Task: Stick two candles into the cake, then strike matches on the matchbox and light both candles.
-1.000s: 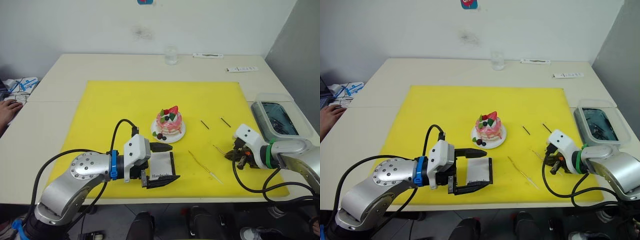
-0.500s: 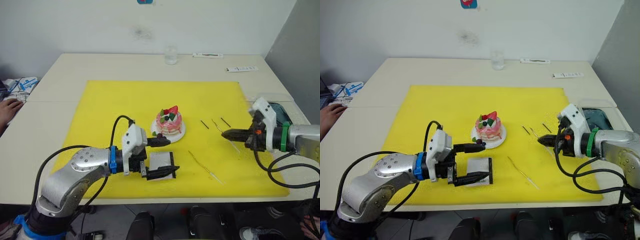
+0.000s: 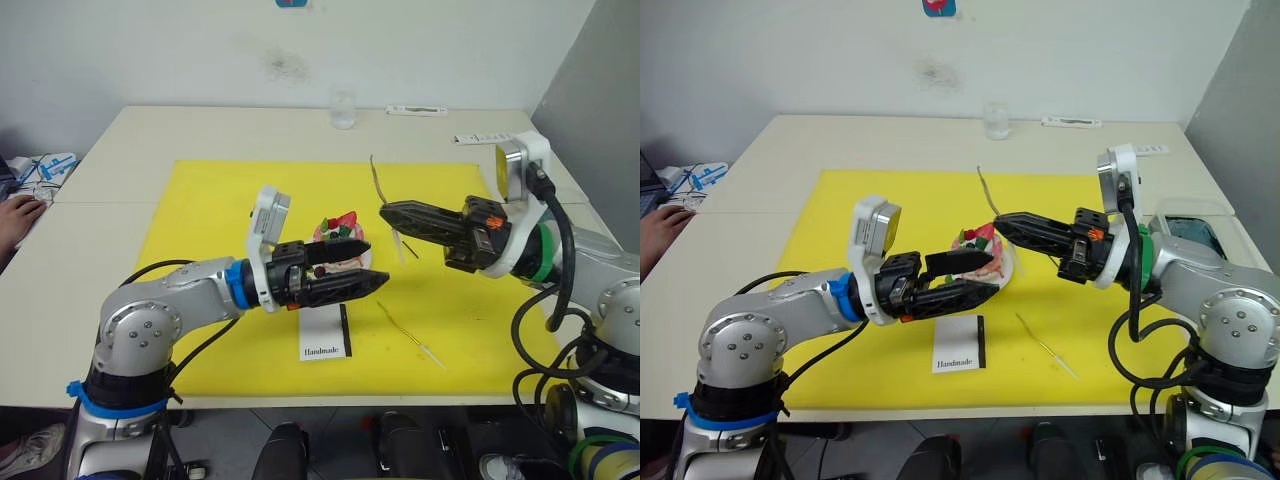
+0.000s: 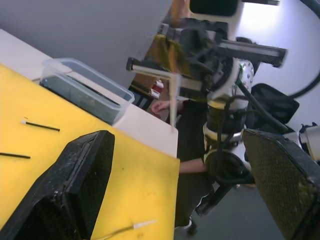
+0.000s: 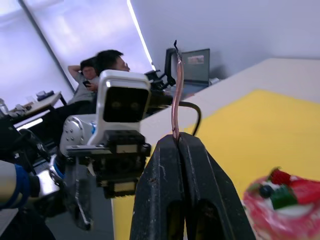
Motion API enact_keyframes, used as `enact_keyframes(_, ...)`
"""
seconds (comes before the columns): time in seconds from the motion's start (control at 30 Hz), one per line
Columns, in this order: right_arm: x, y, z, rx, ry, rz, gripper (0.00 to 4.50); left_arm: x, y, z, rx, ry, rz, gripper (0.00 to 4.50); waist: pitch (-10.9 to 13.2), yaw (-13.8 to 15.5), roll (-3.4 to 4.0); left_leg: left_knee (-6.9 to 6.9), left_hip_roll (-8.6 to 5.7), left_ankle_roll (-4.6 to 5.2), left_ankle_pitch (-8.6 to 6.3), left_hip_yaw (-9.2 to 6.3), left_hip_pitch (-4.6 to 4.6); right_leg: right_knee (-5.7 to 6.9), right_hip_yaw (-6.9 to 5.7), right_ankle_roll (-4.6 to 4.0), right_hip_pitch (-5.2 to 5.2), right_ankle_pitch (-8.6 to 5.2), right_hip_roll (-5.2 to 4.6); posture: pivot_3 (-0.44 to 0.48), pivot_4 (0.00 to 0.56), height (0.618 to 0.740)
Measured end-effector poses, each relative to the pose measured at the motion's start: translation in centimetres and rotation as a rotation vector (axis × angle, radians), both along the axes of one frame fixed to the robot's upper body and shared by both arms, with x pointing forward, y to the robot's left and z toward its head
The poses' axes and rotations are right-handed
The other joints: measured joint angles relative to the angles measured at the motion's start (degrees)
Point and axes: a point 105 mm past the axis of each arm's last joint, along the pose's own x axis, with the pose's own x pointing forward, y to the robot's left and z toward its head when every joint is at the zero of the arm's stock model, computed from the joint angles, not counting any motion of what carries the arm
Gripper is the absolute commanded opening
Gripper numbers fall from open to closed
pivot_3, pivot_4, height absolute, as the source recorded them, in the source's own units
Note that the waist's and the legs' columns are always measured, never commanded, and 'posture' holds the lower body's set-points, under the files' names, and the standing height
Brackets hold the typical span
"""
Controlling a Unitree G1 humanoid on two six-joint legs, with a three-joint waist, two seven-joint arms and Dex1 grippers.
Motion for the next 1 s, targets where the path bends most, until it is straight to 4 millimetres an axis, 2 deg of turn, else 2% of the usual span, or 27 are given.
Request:
enact_keyframes(0.2,-0.4,1.1,0.1,0.011,0.004,0.037,0.04,0.1,-0.6,1.1,-0.039,0.025,-0.046,4.5,0.0,-0.01,0.0,0.01,-0.01,0.0,0.0,0.0,-0.02,-0.01,0.01,0.0,-0.01,0.0,-0.01,0.0,0.15,0.74)
enact_keyframes(0.37,-0.3,1.3,0.2,0.014,-0.005,0.037,0.04,0.3,-0.6,1.3,-0.044,0.044,-0.055,4.5,0.0,0.0,0.0,0.0,-0.01,0.0,0.0,0.0,-0.01,-0.01,0.01,0.0,-0.02,-0.01,0.0,0.0,0.15,0.74)
enact_keyframes(0.5,-0.4,1.7,0.2,0.019,-0.004,0.049,0.0,0.4,-0.5,1.3,-0.045,0.051,-0.056,3.67,0.0,-0.01,0.0,-0.01,-0.01,0.0,0.0,0.0,-0.03,-0.01,0.01,-0.01,-0.04,-0.01,0.0,0.0,0.15,0.74)
enact_keyframes(0.53,-0.4,1.7,0.2,0.021,-0.002,0.05,0.0,0.4,-0.5,1.3,-0.045,0.051,-0.057,3.27,0.0,-0.01,0.0,-0.01,-0.01,0.0,0.0,-0.01,-0.04,-0.02,0.0,-0.01,-0.04,-0.01,0.0,0.0,0.15,0.74)
enact_keyframes(0.9,-0.3,2.1,0.2,0.039,0.009,0.068,0.0,0.3,-0.8,1.1,-0.039,0.046,-0.069,0.01,0.0,0.0,0.0,-0.01,-0.01,0.0,0.0,0.0,-0.05,-0.02,0.01,-0.01,-0.05,-0.01,0.0,0.0,0.15,0.74)
enact_keyframes(1.0,-0.3,2.1,0.2,0.04,0.009,0.067,0.0,0.4,-0.8,1.2,-0.034,0.038,-0.065,0.01,0.0,0.0,0.0,-0.01,-0.01,0.0,0.0,0.0,-0.05,-0.03,0.01,-0.01,-0.05,-0.01,0.0,0.0,0.15,0.74)
